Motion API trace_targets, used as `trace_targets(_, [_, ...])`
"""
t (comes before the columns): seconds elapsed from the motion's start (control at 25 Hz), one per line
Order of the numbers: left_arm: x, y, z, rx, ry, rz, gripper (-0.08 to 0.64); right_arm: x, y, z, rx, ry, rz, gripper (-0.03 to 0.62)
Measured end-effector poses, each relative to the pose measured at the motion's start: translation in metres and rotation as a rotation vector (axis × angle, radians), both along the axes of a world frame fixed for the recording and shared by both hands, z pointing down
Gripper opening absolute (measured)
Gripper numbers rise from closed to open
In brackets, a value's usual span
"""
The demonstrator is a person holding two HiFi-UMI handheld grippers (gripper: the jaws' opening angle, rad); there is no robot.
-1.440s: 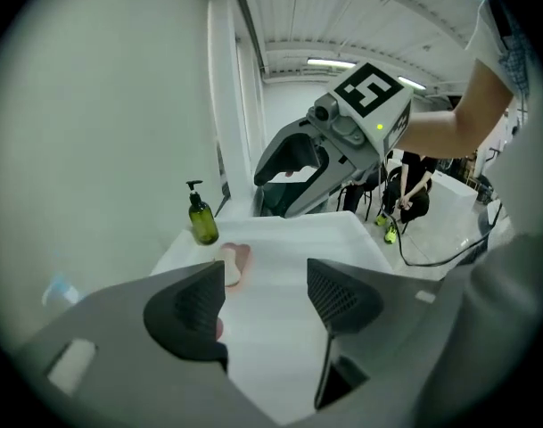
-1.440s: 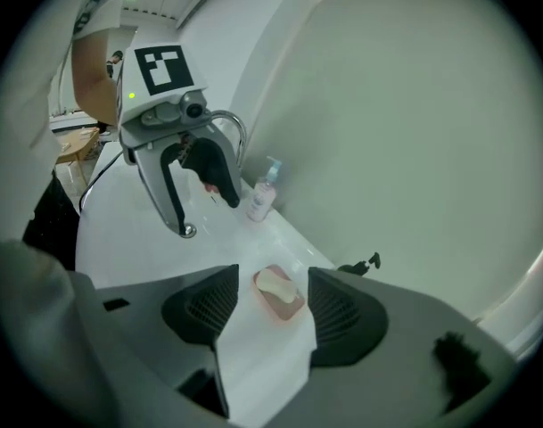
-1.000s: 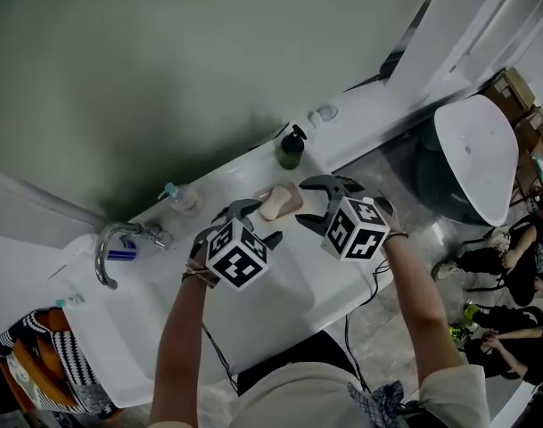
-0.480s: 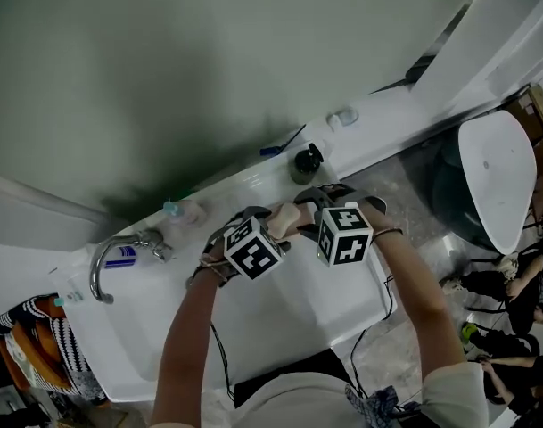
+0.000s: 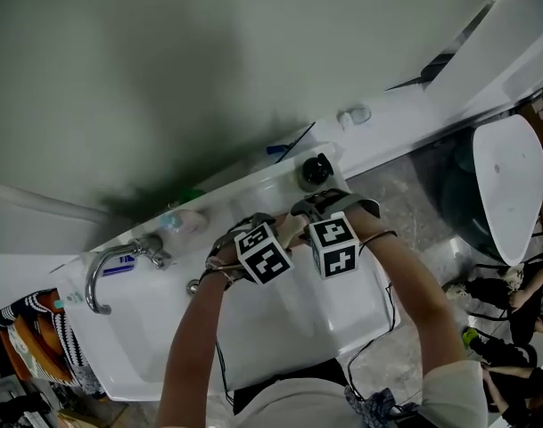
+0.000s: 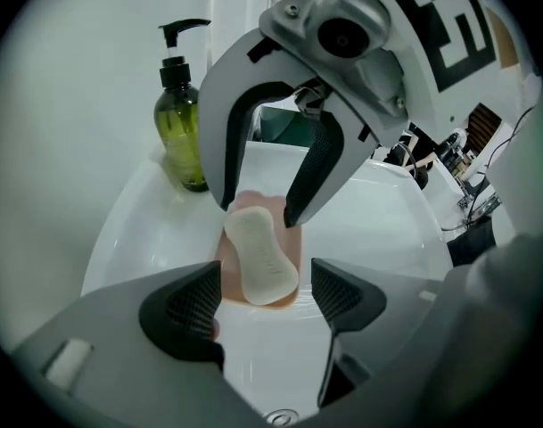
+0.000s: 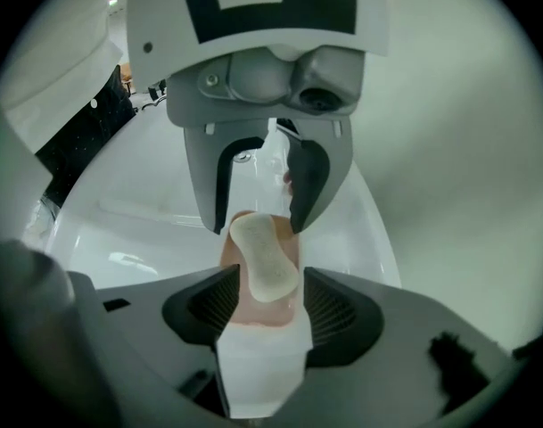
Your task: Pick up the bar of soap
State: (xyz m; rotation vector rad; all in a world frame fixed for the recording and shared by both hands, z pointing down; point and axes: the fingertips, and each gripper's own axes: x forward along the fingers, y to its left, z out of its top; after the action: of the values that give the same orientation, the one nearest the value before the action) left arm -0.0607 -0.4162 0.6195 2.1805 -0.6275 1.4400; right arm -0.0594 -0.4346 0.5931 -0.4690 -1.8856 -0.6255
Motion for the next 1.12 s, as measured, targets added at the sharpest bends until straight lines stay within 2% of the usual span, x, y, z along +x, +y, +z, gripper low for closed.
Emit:
trace_targets(0.36, [0.002, -0.001, 0.011, -0.077, 0.011, 0.065, 0.284, -0.008, 0.006, 0.020, -0.033, 0.033, -0.096, 0.232])
trace_targets(0.64, [0.005, 0.006, 0.013, -0.218, 0.118, 0.076, 0.258, -0.012, 0.010, 0.026, -0.052, 0.059, -0.114, 0.232])
trace_targets(0.72, [0.006, 0.004, 0.011, -0.221, 0.112, 0.103, 0.256, -0.012, 0.011, 0.029, -0.059, 0.109, -0.101, 0.232])
trace_targets(0.88, [0.007, 0.007, 0.012, -0.239, 0.111, 0.145, 0.255, -0.008, 0.013, 0.036, -0.024, 0.188, -0.145, 0.232])
trace_targets(1.0, [0.004, 0.000, 0.008, -0.192, 0.135, 0.152, 0.250, -0.008, 0.016, 0.037, -0.096, 0.192, -0.092, 0.233])
trace_targets(1.12, [0.005, 0.001, 0.008, -0.187, 0.161, 0.154, 0.244, -0.009, 0.016, 0.036, -0.162, 0.175, -0.036, 0.233])
